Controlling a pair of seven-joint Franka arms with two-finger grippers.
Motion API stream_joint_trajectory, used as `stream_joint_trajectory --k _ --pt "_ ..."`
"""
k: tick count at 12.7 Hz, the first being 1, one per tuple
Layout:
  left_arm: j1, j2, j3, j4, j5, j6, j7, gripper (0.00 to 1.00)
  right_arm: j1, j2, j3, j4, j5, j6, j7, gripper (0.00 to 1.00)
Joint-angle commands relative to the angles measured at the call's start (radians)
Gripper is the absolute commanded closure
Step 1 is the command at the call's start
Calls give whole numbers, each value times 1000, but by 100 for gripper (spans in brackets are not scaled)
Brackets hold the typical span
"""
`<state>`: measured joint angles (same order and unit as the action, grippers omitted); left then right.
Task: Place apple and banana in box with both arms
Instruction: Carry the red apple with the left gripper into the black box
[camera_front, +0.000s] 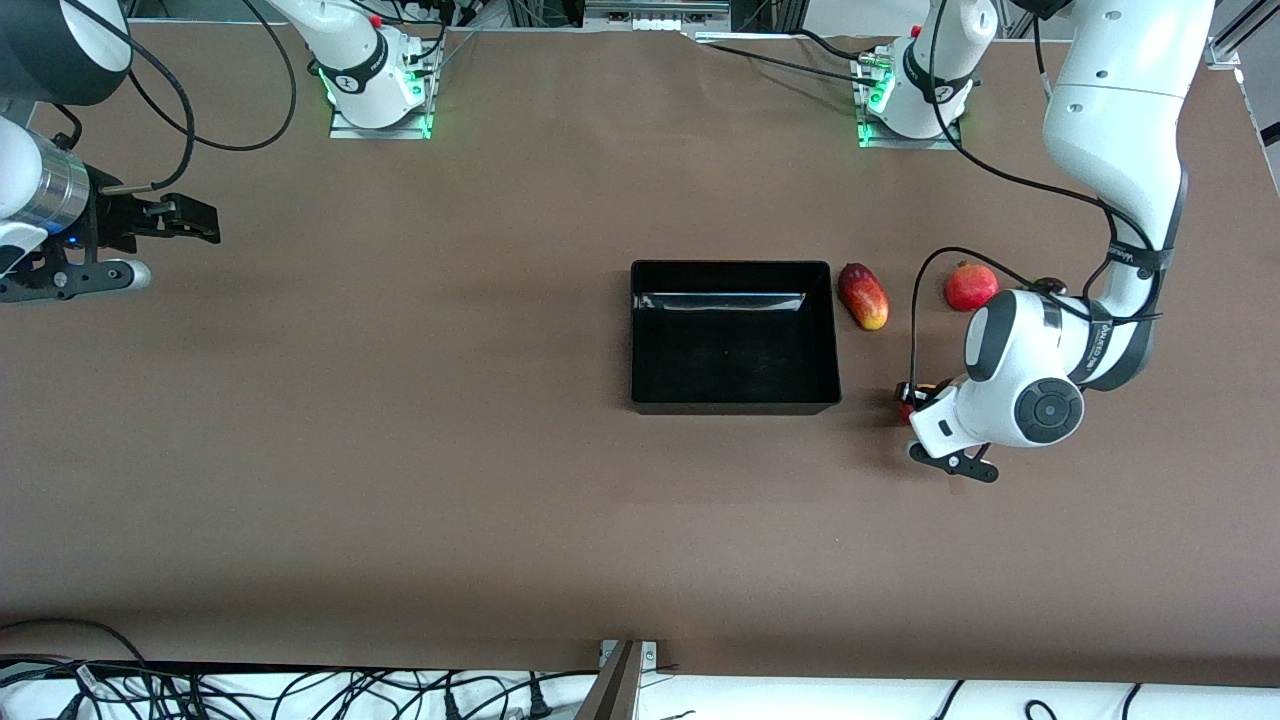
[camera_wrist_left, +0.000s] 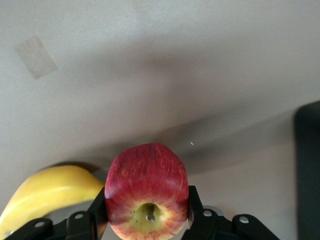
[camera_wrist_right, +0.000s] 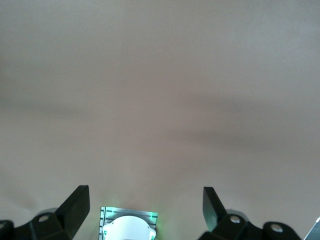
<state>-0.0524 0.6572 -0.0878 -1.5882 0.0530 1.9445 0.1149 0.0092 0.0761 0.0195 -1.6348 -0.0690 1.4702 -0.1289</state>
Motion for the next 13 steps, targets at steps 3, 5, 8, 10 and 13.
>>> stream_joint_trajectory --k 3,5,8,10,13 --pt "-44 -171 -56 34 -120 -232 -89 100 3 -7 0 1 -3 -13 -15 0" --pt "-46 -209 -87 16 -218 -248 -122 100 3 -6 0 1 -3 -13 -15 0" --pt "-46 -223 -208 4 -228 -187 -298 100 3 -6 0 1 -3 -13 -15 0" --pt "-52 -222 -277 -48 -222 -68 -403 100 2 -6 0 1 -3 -13 -15 0" --pt "-171 -183 -285 -94 -208 95 -584 100 2 -7 0 1 -2 -16 -17 0"
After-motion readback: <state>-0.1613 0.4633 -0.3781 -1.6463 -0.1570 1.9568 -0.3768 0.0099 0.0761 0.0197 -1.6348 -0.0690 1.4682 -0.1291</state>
